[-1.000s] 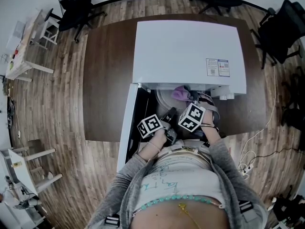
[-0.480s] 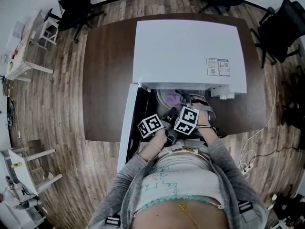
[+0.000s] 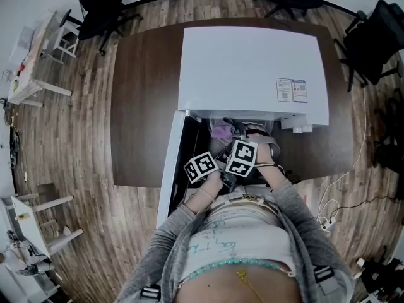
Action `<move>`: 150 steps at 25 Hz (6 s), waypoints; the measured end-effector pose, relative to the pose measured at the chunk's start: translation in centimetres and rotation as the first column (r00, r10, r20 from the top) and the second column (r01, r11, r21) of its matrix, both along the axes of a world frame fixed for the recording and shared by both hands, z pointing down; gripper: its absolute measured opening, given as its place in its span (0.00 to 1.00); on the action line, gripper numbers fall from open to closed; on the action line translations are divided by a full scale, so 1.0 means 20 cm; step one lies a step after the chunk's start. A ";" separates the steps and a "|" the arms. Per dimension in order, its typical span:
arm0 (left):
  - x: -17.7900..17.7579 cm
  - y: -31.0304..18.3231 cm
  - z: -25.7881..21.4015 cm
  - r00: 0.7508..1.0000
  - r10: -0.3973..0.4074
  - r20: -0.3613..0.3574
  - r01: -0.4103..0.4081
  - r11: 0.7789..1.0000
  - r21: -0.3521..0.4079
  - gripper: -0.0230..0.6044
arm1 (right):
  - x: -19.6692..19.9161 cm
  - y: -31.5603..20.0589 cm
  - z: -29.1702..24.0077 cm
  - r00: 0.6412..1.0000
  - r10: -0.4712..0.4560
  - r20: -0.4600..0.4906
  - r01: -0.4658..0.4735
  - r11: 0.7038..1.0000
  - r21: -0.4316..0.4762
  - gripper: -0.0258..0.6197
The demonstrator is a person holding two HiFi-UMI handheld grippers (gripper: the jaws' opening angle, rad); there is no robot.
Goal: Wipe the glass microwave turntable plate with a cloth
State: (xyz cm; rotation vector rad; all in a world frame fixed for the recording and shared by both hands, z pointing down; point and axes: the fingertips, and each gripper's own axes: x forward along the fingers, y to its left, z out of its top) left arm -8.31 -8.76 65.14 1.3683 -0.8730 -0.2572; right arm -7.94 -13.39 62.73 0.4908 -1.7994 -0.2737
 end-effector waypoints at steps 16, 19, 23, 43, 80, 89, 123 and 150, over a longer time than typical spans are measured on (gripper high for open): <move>0.00 -0.01 0.02 1.000 0.004 -0.003 -0.004 1.000 -0.009 0.14 | -0.10 -0.16 -0.01 1.000 -0.025 0.018 0.024 0.998 0.066 0.22; 0.00 0.00 0.02 1.000 0.003 -0.009 -0.003 1.000 -0.010 0.14 | -0.10 -0.20 -0.01 0.999 -0.025 0.021 0.023 0.996 0.083 0.22; 0.00 0.00 0.02 1.000 0.003 -0.012 -0.003 1.000 -0.011 0.14 | -0.11 -0.24 -0.01 0.999 -0.033 0.025 0.030 0.994 0.106 0.22; -0.01 0.00 0.02 1.000 0.003 -0.018 -0.003 1.000 -0.018 0.14 | 0.15 -0.42 -0.05 0.992 0.128 0.013 -0.128 0.975 0.180 0.22; -0.01 -0.01 0.00 1.000 -0.012 -0.021 0.012 1.000 -0.007 0.14 | 0.45 -0.14 -0.02 0.963 0.257 -0.077 -0.253 0.966 0.061 0.22; -0.01 0.00 0.00 1.000 -0.018 -0.019 0.018 1.000 -0.002 0.14 | 0.47 -0.06 -0.01 0.966 0.229 -0.118 -0.224 0.973 0.050 0.22; 0.00 0.02 0.01 0.999 -0.036 -0.019 0.036 0.999 0.017 0.14 | 0.23 0.18 0.02 0.981 0.006 -0.194 -0.024 0.996 -0.090 0.22; 0.01 0.01 0.03 1.000 0.005 -0.020 -0.005 1.000 0.000 0.14 | -0.13 0.00 0.01 0.984 -0.116 -0.132 0.109 0.992 -0.062 0.22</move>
